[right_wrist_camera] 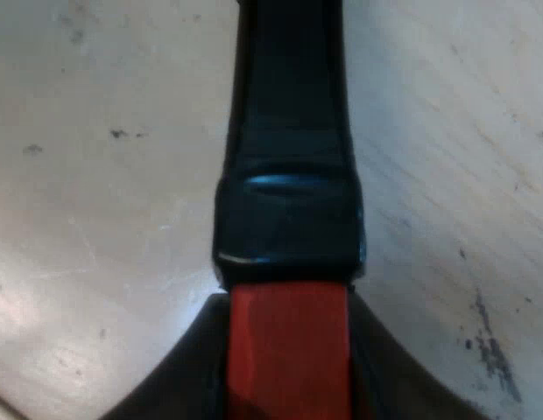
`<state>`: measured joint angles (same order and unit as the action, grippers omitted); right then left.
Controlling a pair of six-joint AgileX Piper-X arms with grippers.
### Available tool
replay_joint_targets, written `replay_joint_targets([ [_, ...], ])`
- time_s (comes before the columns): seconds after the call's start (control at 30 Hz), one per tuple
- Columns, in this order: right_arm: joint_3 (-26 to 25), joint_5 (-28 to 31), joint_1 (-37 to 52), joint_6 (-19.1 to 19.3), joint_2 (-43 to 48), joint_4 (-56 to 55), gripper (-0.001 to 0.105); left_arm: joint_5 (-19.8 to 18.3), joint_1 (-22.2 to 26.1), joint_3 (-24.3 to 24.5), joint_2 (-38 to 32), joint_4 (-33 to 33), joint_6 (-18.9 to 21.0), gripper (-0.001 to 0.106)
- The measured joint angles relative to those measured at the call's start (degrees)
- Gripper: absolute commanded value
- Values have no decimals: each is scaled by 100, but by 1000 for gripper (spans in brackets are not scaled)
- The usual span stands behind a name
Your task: Grind coffee beans and then tamp
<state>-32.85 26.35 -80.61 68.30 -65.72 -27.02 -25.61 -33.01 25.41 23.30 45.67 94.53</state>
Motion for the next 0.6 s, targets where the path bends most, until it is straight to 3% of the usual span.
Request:
replay_joint_targets([
  [0.13,-2,-263,295,-11,-201,45,0,-31,-297,-12,319,-57,0,72],
  [0.6,11,-447,372,-11,-486,160,0,-119,-324,-12,1105,-393,12,72],
])
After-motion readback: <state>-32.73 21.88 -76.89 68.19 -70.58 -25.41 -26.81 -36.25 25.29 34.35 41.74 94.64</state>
